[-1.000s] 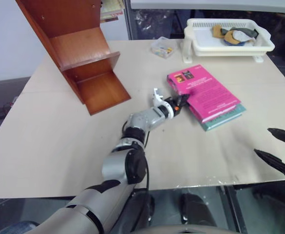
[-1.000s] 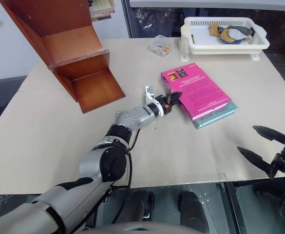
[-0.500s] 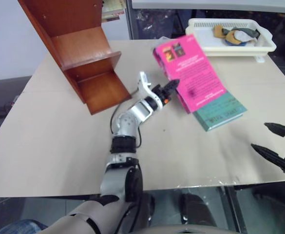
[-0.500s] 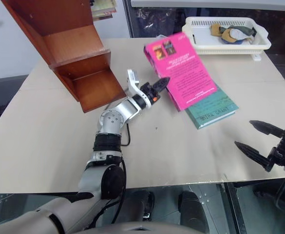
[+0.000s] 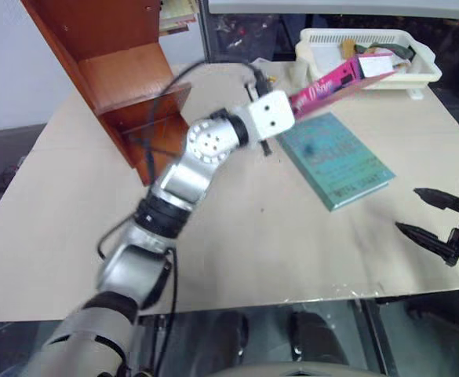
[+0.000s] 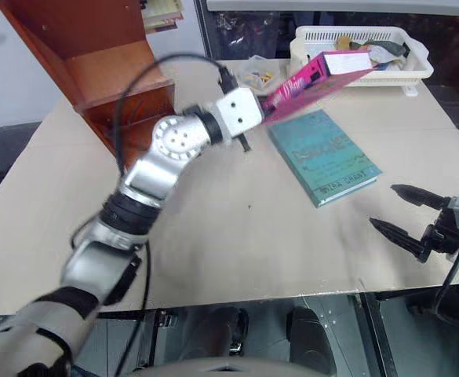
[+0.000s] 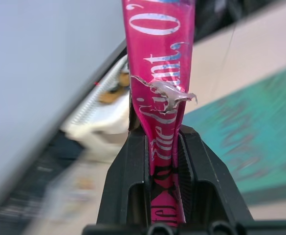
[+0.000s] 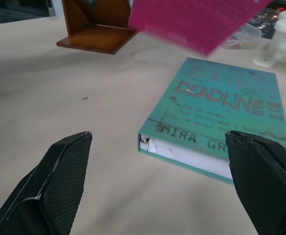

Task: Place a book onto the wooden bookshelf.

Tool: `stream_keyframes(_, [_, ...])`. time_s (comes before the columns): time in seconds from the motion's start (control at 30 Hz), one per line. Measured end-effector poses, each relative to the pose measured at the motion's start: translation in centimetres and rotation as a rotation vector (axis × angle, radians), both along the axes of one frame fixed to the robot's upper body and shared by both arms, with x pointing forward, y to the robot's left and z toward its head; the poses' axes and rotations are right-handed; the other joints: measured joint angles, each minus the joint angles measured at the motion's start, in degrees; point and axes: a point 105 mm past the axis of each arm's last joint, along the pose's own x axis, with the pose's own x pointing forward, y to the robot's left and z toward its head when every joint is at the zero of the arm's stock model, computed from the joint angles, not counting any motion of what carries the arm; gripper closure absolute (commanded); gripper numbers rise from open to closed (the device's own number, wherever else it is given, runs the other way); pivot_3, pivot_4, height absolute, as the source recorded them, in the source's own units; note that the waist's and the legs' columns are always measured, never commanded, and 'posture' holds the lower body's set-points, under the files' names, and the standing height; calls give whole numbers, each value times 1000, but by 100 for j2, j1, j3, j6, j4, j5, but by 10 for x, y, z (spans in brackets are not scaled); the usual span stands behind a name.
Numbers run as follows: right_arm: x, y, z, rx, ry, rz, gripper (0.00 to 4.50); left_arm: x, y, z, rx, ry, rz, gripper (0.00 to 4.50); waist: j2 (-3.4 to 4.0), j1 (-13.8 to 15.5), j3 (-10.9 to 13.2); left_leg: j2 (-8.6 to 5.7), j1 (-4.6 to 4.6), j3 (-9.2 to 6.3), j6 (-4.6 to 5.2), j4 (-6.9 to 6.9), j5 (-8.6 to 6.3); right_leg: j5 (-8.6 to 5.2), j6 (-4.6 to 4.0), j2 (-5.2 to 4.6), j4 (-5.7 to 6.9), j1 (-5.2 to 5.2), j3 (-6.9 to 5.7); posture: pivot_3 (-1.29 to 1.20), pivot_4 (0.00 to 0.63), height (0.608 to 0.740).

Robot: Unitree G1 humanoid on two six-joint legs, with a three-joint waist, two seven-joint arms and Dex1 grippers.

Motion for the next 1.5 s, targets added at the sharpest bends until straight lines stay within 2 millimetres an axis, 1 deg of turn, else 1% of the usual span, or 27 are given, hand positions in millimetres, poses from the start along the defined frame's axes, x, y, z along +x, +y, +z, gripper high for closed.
stream_keyframes(0.03, [2,2,-1,3,3,8,0,-1,5,15,35,-62,27,4158,1,-1,-1,0,0,0,1,-2,-1,0,0,0,-5,0,-1,0,150,740])
stream_keyframes(0.1, [5,3,-2,8,9,15,0,-2,8,22,75,-103,45,4158,2,0,-1,0,-1,1,2,-3,-1,0,0,-1,-8,1,0,0,150,740])
stream_keyframes(0.27, [15,7,-2,12,10,38,0,3,17,19,160,-106,107,4158,0,11,1,0,-6,-4,3,-2,-1,-1,0,0,-9,-1,-7,0,150,740])
stream_keyframes(0.5, [20,9,-4,11,15,49,0,8,19,32,177,-92,144,4158,-1,0,1,0,-7,-4,4,0,-1,-1,1,1,-8,-1,-7,0,150,740])
stream_keyframes(0.6, [20,10,-6,21,15,51,0,10,23,35,187,-33,156,4158,-1,-6,3,0,-8,-2,4,0,-1,-1,1,3,-7,-2,-6,0,150,740])
stream_keyframes(0.73, [20,12,-7,24,17,54,0,9,28,47,141,22,155,4158,-1,-13,3,1,-8,-3,4,1,-1,-1,1,4,-6,-3,-6,0,150,740])
stream_keyframes(0.87, [21,12,-7,19,14,53,0,8,34,55,143,11,169,4158,-1,-13,3,1,-7,-2,3,1,-1,-1,1,4,-5,-3,-6,0,150,740])
stream_keyframes(1.03, [23,13,-7,16,10,56,0,8,42,59,142,17,192,4158,-1,-11,3,1,-7,-2,3,3,-1,-1,1,4,-4,-3,-6,0,150,740])
stream_keyframes(1.13, [25,16,-6,13,5,69,0,7,45,65,148,5,211,4158,-1,-11,3,1,-7,-3,3,3,-1,-1,1,5,-3,-3,-6,0,150,740])
stream_keyframes(1.17, [25,16,-6,13,7,69,0,7,49,68,159,-10,236,4158,-1,-12,3,1,-7,-2,3,3,-1,-1,1,6,-3,-4,-5,0,150,740])
stream_keyframes(1.27, [26,15,-8,14,15,63,0,9,59,71,173,-11,297,4158,-1,-13,3,1,-7,-1,4,3,-1,-1,1,6,-2,-4,-5,0,150,740])
stream_keyframes(1.33, [26,15,-10,19,20,62,0,9,62,68,196,12,328,4158,-1,-15,3,1,-7,0,4,4,-1,-1,1,7,0,-4,-5,0,150,740])
stream_keyframes(1.5, [28,18,-11,22,20,71,0,5,64,65,203,52,358,4158,-1,-14,4,2,-7,-1,4,5,-1,-1,1,7,0,-4,-5,0,150,740])
